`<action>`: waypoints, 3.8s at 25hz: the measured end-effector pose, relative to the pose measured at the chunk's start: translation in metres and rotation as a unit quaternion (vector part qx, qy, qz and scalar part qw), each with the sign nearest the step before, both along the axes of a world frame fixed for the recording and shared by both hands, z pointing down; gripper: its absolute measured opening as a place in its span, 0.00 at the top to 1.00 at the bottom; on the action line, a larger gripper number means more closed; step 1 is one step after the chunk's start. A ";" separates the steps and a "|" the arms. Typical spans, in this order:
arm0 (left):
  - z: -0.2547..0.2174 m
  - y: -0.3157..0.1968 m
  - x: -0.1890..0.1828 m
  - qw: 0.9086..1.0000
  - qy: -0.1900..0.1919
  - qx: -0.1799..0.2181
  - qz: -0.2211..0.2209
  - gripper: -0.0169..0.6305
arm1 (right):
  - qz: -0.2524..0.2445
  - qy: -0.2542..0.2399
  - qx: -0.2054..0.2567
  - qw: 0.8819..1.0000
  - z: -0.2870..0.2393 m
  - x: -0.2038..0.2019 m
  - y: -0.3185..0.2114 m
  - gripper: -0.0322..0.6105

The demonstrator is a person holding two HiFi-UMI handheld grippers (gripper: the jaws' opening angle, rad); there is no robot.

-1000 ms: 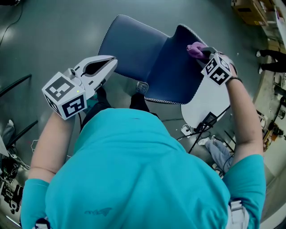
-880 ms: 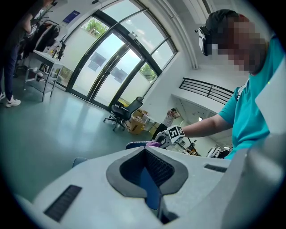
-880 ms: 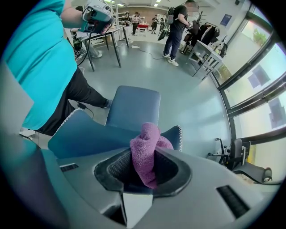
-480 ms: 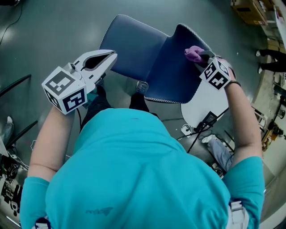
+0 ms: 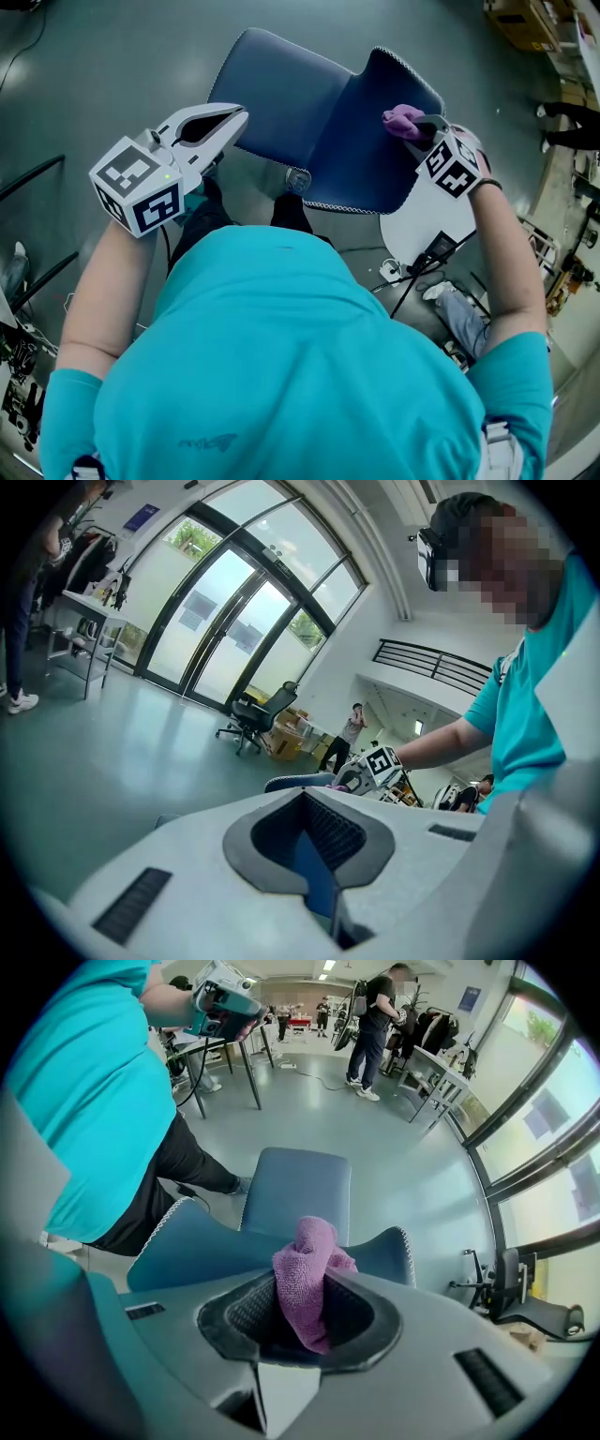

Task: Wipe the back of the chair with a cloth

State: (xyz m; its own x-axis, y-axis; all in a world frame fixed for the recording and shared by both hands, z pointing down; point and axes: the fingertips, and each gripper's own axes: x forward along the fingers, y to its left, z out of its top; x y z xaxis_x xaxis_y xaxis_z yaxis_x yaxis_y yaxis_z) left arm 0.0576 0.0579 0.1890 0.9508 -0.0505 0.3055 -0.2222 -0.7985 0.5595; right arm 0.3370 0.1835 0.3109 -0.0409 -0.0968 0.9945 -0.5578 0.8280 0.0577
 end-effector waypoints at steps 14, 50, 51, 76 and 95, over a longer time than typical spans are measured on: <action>0.001 0.001 0.001 1.000 0.003 -0.002 0.003 0.98 | -0.002 -0.026 -0.016 1.000 -0.002 -0.028 0.032 0.78; 0.014 0.006 0.005 1.000 0.014 -0.009 0.010 0.98 | -0.004 -0.143 -0.086 0.986 -0.018 -0.126 0.131 0.78; 0.018 0.005 0.004 1.000 0.012 -0.010 0.006 0.98 | -0.004 -0.150 -0.078 0.986 -0.023 -0.125 0.124 0.78; 0.185 -0.096 0.020 0.999 -0.027 -0.030 -0.019 0.98 | -0.305 0.124 -0.010 0.944 0.136 0.008 -0.184 0.77; 0.214 -0.094 0.049 0.999 0.004 -0.050 -0.003 0.98 | -0.311 0.191 -0.064 0.929 0.165 0.047 -0.165 0.77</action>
